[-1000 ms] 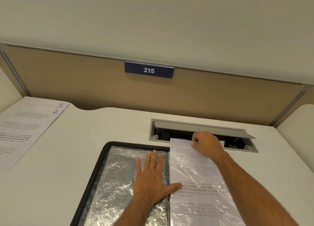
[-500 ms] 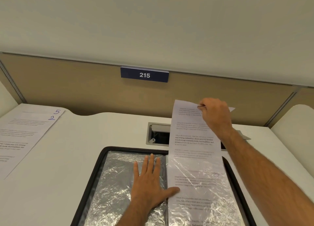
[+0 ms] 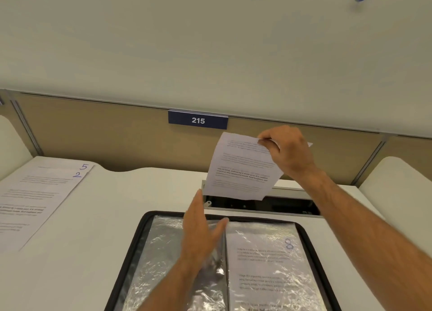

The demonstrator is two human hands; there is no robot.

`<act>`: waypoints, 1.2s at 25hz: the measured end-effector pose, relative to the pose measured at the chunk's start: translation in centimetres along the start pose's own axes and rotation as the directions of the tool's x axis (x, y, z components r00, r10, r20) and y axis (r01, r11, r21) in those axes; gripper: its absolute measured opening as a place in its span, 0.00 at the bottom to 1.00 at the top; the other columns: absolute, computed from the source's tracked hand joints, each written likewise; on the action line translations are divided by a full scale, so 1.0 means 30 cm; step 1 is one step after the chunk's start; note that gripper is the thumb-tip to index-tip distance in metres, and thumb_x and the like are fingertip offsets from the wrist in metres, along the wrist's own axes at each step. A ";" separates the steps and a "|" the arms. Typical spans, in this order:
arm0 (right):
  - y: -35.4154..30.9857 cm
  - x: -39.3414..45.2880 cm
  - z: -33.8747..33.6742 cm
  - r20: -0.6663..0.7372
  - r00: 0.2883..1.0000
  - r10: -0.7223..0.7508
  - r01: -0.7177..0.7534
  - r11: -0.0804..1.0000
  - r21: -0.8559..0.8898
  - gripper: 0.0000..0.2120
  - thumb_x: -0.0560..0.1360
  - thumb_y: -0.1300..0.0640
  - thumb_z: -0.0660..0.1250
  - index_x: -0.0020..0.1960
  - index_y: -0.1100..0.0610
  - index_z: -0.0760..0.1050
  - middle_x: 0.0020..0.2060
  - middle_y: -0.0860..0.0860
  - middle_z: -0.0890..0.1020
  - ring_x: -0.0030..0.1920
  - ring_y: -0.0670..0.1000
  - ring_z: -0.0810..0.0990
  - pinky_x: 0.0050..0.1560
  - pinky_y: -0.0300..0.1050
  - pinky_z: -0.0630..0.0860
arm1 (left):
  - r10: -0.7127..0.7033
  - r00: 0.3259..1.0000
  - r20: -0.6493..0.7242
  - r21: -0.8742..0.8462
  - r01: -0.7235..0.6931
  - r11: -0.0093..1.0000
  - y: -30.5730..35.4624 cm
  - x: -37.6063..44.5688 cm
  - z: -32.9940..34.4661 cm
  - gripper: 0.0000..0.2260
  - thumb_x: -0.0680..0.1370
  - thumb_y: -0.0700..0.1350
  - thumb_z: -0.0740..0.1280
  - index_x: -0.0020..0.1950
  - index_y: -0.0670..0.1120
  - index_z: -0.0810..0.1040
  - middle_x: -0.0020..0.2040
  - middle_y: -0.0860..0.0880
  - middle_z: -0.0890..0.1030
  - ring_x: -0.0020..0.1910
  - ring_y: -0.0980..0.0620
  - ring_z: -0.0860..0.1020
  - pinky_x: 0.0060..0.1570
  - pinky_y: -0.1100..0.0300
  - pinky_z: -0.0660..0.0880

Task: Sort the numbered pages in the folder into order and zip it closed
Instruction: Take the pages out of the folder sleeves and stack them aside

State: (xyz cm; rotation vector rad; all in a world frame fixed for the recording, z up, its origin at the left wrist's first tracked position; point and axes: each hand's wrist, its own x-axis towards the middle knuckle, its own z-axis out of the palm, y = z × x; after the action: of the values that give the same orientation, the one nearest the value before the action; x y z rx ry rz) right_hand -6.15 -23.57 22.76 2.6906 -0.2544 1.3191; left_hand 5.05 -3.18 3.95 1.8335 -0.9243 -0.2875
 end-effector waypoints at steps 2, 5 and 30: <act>-0.061 0.034 -0.015 0.032 0.999 -0.017 0.015 0.998 0.060 0.04 0.75 0.61 0.71 0.47 0.61 0.84 0.41 0.52 0.86 0.40 0.52 0.82 0.46 0.42 0.74 | -0.015 0.989 -0.146 -0.147 -0.007 0.989 0.056 0.049 -0.069 0.41 0.75 0.54 0.75 0.80 0.57 0.54 0.78 0.57 0.60 0.76 0.57 0.59 0.75 0.54 0.60; -0.151 0.083 -0.029 0.068 0.997 -0.048 0.039 0.991 0.130 0.05 0.75 0.59 0.70 0.47 0.60 0.84 0.41 0.51 0.86 0.41 0.46 0.79 0.50 0.28 0.67 | -0.041 0.964 -0.264 -0.211 -0.016 0.977 0.101 0.101 -0.177 0.36 0.77 0.55 0.72 0.79 0.54 0.58 0.77 0.55 0.63 0.74 0.56 0.62 0.71 0.53 0.63; -1.069 0.011 0.745 0.764 0.148 0.628 -0.887 -0.257 0.383 0.19 0.70 0.72 0.73 0.54 0.57 0.73 0.47 0.59 0.83 0.45 0.56 0.84 0.49 0.52 0.84 | -0.373 0.717 -0.588 -0.132 0.370 0.920 -0.443 0.116 -1.201 0.09 0.81 0.48 0.65 0.54 0.45 0.82 0.48 0.48 0.82 0.49 0.47 0.79 0.49 0.53 0.73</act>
State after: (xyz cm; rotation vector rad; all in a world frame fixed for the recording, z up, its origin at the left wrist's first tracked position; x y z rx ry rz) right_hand 17.95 3.39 7.96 3.5355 -2.6305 1.3639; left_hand 34.18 21.47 9.47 1.9206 -0.0954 0.0666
